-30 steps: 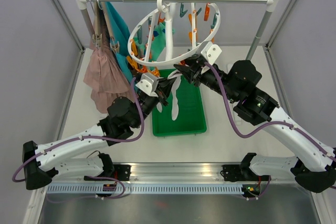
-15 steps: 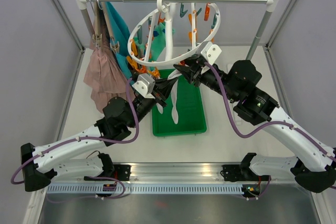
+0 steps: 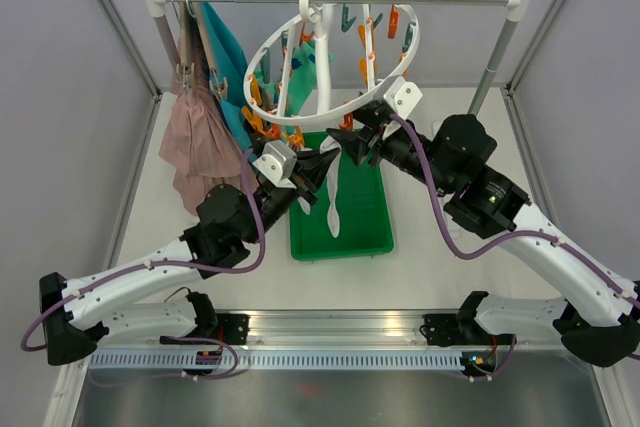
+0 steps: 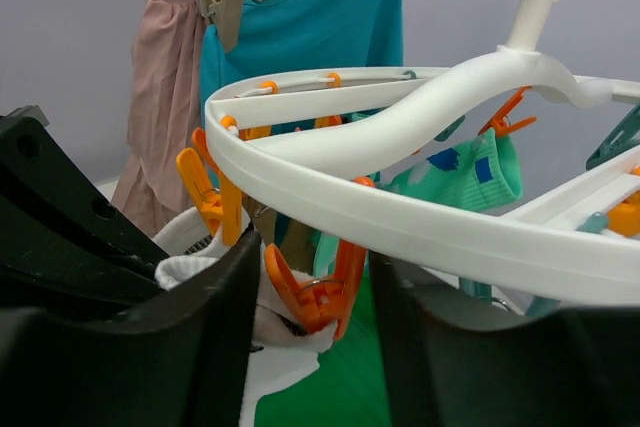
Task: Clip the socks to the hanger
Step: Clamp the sock onto the hanger, then reset both arms
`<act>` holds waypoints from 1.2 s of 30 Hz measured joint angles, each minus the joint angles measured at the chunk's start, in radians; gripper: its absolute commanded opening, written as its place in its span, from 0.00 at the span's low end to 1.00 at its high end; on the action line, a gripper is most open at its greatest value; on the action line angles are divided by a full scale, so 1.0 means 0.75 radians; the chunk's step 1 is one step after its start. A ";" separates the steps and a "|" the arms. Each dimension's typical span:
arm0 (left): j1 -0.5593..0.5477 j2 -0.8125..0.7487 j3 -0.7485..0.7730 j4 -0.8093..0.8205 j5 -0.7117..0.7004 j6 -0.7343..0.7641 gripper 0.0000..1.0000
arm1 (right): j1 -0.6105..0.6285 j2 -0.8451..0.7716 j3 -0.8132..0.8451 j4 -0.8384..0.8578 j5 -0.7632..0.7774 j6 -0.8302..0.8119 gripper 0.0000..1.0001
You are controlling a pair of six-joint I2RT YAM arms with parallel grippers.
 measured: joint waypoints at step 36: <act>0.000 -0.541 0.045 -0.944 0.112 -0.254 1.00 | 0.000 -0.427 -0.639 -0.392 0.592 0.751 0.98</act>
